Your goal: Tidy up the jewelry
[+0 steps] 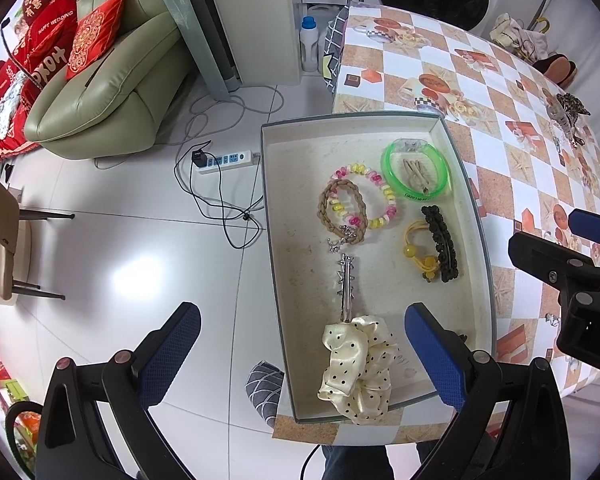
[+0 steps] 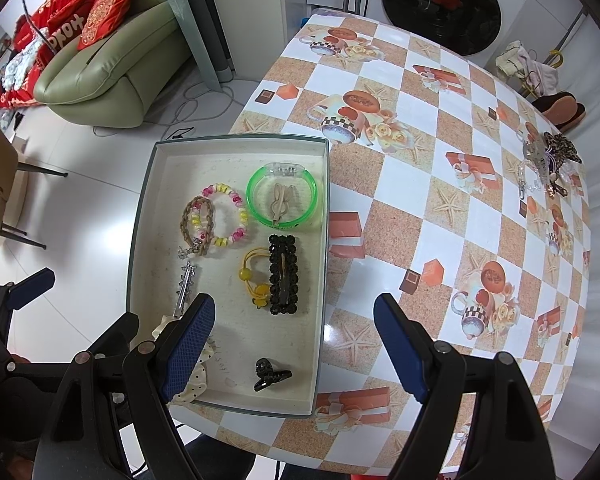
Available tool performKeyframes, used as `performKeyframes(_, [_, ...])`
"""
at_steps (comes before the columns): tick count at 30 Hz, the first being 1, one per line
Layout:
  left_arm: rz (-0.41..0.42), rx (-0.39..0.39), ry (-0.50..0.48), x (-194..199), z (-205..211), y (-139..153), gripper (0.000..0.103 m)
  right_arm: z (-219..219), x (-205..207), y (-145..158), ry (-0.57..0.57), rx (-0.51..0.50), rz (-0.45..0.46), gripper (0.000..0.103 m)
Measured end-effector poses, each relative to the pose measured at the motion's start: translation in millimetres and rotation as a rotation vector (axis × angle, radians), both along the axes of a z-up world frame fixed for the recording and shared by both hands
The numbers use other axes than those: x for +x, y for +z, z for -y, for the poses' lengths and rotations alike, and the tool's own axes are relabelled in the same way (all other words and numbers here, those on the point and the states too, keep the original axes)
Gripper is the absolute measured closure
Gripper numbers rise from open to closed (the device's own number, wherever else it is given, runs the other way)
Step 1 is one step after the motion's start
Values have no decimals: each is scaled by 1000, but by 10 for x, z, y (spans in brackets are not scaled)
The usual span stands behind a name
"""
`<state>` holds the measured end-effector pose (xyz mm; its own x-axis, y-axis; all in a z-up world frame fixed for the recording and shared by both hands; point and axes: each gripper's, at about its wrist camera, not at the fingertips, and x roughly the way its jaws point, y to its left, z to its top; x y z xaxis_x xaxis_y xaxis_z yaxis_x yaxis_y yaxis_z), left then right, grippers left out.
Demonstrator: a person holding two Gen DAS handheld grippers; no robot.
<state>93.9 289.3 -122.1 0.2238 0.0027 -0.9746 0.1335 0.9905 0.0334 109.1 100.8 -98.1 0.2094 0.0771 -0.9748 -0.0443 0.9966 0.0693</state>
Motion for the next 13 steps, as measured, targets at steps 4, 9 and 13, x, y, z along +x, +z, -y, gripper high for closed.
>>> performKeyframes(4, [2, -3, 3, 7, -15, -2, 0, 4, -4, -2, -1, 0, 0, 19])
performKeyframes(9, [18, -2, 2, 1, -14, 12, 0, -33, -21, -10, -1, -1, -4, 19])
performKeyframes(13, [9, 2, 0, 8, -20, -4, 0, -43, -40, -24, 1, 1, -3, 19])
